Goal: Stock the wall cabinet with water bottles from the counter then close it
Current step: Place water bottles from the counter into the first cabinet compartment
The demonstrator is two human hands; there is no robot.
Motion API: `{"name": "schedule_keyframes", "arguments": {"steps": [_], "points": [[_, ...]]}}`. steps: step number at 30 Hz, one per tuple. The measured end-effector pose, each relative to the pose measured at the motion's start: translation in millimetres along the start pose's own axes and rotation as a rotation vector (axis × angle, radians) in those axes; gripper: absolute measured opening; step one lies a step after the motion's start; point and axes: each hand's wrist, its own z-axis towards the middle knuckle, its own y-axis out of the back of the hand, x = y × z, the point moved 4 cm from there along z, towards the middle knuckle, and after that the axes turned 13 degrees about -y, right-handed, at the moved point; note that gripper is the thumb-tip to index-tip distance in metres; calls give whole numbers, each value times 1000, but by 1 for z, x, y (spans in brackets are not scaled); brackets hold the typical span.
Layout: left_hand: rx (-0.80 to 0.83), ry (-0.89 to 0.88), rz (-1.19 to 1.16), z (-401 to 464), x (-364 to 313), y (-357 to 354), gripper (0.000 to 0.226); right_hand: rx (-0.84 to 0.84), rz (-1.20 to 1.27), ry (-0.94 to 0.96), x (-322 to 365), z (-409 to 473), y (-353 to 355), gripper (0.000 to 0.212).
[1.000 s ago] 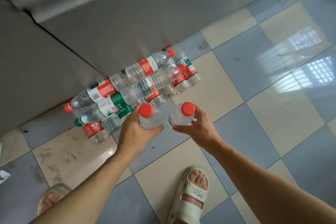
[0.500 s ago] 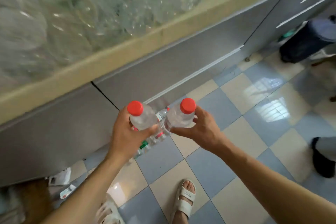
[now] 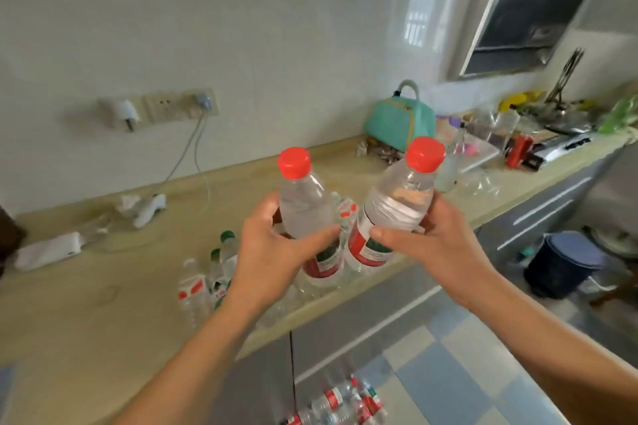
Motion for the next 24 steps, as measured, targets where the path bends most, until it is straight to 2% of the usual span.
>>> {"name": "schedule_keyframes", "arguments": {"steps": [3,7,11,15,18,20,24], "points": [[-8,-120,24,46,-52,43,45,-61,44,118,71,12,-17,51],[-45,-220,68,102,-106,104,43,-74,108,215,141,30,-44,53],[-64,-254,143,148,-152,153,55,-19,167,260,193,54,-73,50],[-153,-331,298,179,-194,187,45,19,237,284,237,89,-93,48],[-239,-369,397,200,-217,211,50,90,259,311,273,120,-106,43],[-307,-383,428,210,-230,226,55,141,267,335,300,138,-118,48],[-381,-406,507,231,-256,254,46,230,322,370,357,169,-147,43]]}}
